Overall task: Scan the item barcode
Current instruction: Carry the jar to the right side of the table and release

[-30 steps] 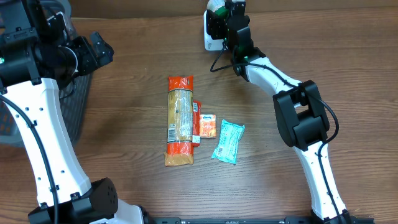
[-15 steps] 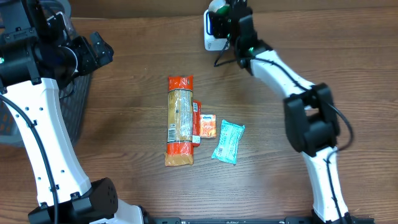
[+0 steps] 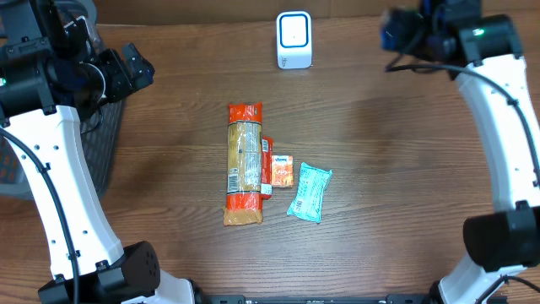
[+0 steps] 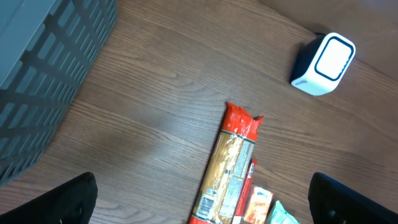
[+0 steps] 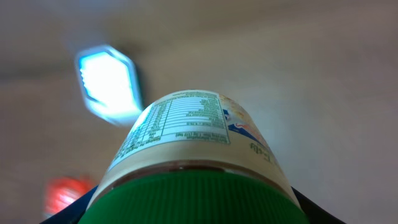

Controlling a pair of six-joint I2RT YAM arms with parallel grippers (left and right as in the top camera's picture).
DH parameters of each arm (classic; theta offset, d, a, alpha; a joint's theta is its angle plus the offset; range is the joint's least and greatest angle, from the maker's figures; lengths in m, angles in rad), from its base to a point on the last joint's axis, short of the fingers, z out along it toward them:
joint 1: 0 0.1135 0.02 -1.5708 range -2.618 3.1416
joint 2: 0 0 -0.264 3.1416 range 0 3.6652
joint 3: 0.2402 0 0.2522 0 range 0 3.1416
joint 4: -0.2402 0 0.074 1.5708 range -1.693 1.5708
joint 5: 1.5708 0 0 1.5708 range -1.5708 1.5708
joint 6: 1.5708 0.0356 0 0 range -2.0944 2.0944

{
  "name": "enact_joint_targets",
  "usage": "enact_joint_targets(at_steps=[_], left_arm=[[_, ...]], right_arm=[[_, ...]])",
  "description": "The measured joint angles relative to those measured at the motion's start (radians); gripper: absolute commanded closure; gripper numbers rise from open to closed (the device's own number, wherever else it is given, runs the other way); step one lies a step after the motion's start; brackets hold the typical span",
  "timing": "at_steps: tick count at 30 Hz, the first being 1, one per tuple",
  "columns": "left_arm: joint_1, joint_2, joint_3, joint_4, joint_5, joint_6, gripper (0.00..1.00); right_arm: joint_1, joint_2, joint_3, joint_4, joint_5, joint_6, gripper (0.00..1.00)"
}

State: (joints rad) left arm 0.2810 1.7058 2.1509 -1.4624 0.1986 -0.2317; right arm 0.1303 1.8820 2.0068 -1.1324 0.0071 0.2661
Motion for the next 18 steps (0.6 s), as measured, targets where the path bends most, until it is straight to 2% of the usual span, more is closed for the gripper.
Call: enact_joint_targets(at_steps=[3, 10, 18], left_arm=[[0.000, 0.000, 0.000, -0.001, 0.000, 0.000, 0.00], [0.000, 0.000, 0.000, -0.001, 0.000, 0.000, 0.00], [0.000, 0.000, 0.000, 0.000, 0.000, 0.000, 0.01]], right_arm=[[-0.070, 0.054, -0.024, -0.098, 0.000, -0.052, 0.70], [-0.196, 0.119, -0.179, -0.129, 0.000, -0.138, 0.70], [-0.309, 0.128, -0.366, 0.015, 0.000, -0.162, 0.70]])
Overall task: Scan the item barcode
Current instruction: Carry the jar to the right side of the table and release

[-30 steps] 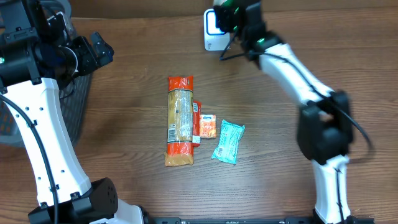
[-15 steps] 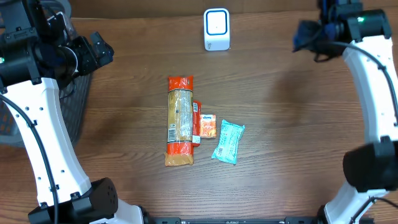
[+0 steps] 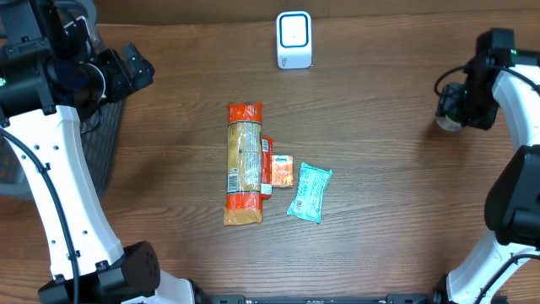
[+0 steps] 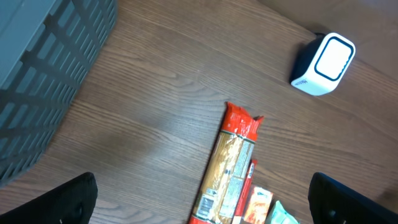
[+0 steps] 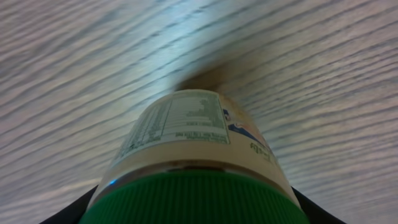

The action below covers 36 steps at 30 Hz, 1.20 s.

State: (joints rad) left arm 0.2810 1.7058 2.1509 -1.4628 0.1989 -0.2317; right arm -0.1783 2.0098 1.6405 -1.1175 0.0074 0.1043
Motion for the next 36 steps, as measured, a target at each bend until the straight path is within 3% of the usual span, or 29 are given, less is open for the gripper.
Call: enact_joint_targets(at_steps=[7, 8, 9, 10, 11, 19, 27, 32, 35, 36], left_arm=[[0.000, 0.000, 0.000, 0.000, 0.000, 0.000, 0.00], [0.000, 0.000, 0.000, 0.000, 0.000, 0.000, 0.01], [0.000, 0.000, 0.000, 0.000, 0.000, 0.000, 0.01], [0.000, 0.000, 0.000, 0.000, 0.000, 0.000, 0.01], [0.000, 0.000, 0.000, 0.000, 0.000, 0.000, 0.00], [0.000, 0.000, 0.000, -0.001, 0.000, 0.000, 0.00], [0.000, 0.000, 0.000, 0.000, 0.000, 0.000, 0.01], [0.000, 0.000, 0.000, 0.000, 0.000, 0.000, 0.00], [0.000, 0.000, 0.000, 0.000, 0.000, 0.000, 0.00], [0.000, 0.000, 0.000, 0.000, 0.000, 0.000, 0.00]], right_arm=[[-0.014, 0.004, -0.093, 0.111, -0.001, -0.025, 0.65], [-0.014, 0.005, -0.105, 0.117, 0.000, -0.031, 0.57], [-0.014, 0.005, -0.113, 0.119, 0.000, -0.034, 0.24], [-0.014, 0.005, -0.124, 0.123, 0.000, -0.039, 0.07], [-0.014, 0.005, -0.126, 0.123, -0.001, -0.040, 0.00], [-0.014, 0.005, -0.107, 0.053, -0.001, -0.049, 0.00], [0.000, -0.037, 0.170, -0.227, -0.033, -0.047, 0.00], [0.042, -0.144, 0.225, -0.257, -0.168, -0.045, 0.01], [0.064, -0.172, 0.229, -0.285, -0.274, -0.048, 0.39], [0.069, -0.172, 0.228, -0.293, -0.299, -0.044, 0.45]])
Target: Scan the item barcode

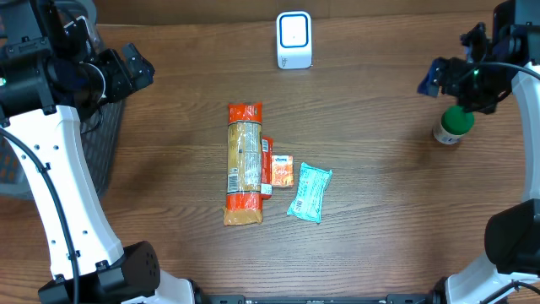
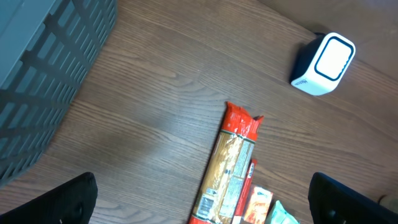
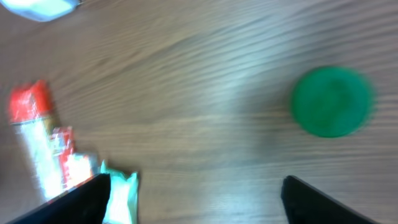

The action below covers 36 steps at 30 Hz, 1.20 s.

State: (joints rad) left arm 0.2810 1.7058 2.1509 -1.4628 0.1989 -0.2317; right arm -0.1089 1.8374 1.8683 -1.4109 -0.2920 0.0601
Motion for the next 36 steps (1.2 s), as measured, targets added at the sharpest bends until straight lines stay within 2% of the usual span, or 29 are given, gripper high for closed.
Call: enact_joint_targets(at_steps=[3, 9, 18, 23, 27, 32, 36], left_arm=[[0.000, 0.000, 0.000, 0.000, 0.000, 0.000, 0.01], [0.000, 0.000, 0.000, 0.000, 0.000, 0.000, 0.00], [0.000, 0.000, 0.000, 0.000, 0.000, 0.000, 0.00], [0.000, 0.000, 0.000, 0.000, 0.000, 0.000, 0.00], [0.000, 0.000, 0.000, 0.000, 0.000, 0.000, 0.00], [0.000, 0.000, 0.000, 0.000, 0.000, 0.000, 0.00], [0.000, 0.000, 0.000, 0.000, 0.000, 0.000, 0.00]], right_arm=[[0.022, 0.000, -0.037, -0.020, -0.061, 0.000, 0.53], [0.140, 0.002, -0.208, 0.026, -0.105, 0.005, 0.48], [0.412, 0.006, -0.554, 0.340, -0.127, 0.088, 0.48], [0.517, 0.006, -0.685, 0.523, -0.126, 0.131, 0.48], [0.585, 0.006, -0.748, 0.633, -0.065, 0.183, 0.48], [0.633, 0.006, -0.758, 0.642, 0.091, 0.272, 0.53], [0.639, -0.005, -0.750, 0.603, 0.211, 0.344, 0.53]])
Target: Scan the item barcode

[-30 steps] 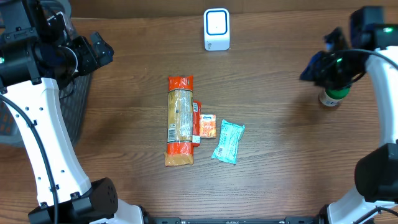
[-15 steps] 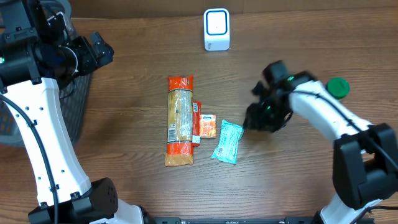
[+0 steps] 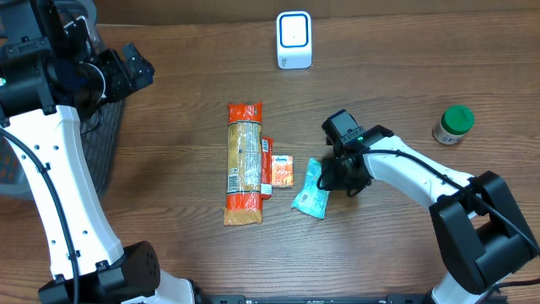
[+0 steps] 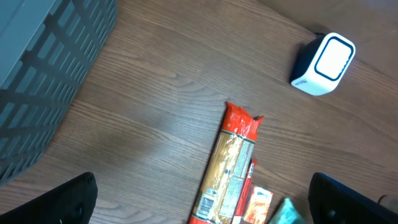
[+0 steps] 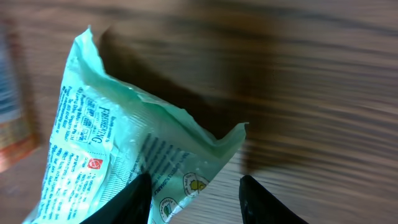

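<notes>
The white barcode scanner (image 3: 294,40) stands at the table's far middle. A teal snack packet (image 3: 310,188) lies mid-table, and its crumpled end (image 5: 124,143) fills the right wrist view. My right gripper (image 3: 339,176) is low at the packet's right edge. It is open (image 5: 196,202), the left finger over the packet, the right finger over bare wood, and the packet's corner between them. My left gripper (image 4: 202,208) hangs open and empty high over the table's left side (image 3: 133,71).
A long orange pasta packet (image 3: 245,165) and a small orange sachet (image 3: 282,171) lie just left of the teal packet. A green-capped bottle (image 3: 453,124) stands at the right. A dark slatted basket (image 4: 43,74) sits at the left edge.
My right gripper was open, high over the right side beside the green-capped bottle. Now it is down at the teal packet with narrower jaws. The packet's near end has shifted slightly. The left arm is unmoved.
My right gripper held the green-capped bottle up near the scanner, then held it low over the table's right side. After that the bottle stood alone there with the gripper open above it. Now the gripper is at the teal packet. The left arm stayed still throughout.
</notes>
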Controlling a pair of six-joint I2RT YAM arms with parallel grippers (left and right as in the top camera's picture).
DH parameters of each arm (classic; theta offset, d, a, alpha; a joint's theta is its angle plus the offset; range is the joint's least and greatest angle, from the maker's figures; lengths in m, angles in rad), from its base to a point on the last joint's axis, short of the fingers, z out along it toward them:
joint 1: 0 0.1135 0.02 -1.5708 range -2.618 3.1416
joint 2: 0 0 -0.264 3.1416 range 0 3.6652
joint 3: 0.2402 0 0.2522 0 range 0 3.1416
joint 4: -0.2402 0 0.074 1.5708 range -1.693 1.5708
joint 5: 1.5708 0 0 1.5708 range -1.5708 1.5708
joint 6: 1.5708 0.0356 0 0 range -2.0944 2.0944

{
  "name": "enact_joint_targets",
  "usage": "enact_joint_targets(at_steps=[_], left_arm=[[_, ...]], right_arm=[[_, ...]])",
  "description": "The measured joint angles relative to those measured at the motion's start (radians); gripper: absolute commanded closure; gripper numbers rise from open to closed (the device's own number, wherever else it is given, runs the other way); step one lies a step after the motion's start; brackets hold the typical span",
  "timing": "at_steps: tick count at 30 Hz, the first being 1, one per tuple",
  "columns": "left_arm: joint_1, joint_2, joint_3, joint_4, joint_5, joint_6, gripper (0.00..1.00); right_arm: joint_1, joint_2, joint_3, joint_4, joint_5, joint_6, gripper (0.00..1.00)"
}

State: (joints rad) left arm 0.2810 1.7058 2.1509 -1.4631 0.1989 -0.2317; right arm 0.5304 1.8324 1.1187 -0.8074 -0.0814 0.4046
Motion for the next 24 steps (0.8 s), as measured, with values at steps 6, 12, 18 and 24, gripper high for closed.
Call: enact_joint_targets(at_steps=[6, 12, 18, 24], left_arm=[[0.000, 0.000, 0.000, 0.000, 0.000, 0.000, 0.00], [0.000, 0.000, 0.000, 0.000, 0.000, 0.000, 0.00], [0.000, 0.000, 0.000, 0.000, 0.000, 0.000, 0.00], [0.000, 0.000, 0.000, 0.000, 0.000, 0.000, 0.01]], right_arm=[[-0.059, -0.010, 0.007, -0.024, 0.112, 0.040, 0.49], [-0.107, -0.007, 0.028, -0.058, 0.093, -0.018, 0.48], [-0.134, -0.006, 0.078, -0.123, 0.034, -0.074, 0.46], [-0.205, -0.006, 0.114, -0.150, -0.087, -0.149, 0.41]])
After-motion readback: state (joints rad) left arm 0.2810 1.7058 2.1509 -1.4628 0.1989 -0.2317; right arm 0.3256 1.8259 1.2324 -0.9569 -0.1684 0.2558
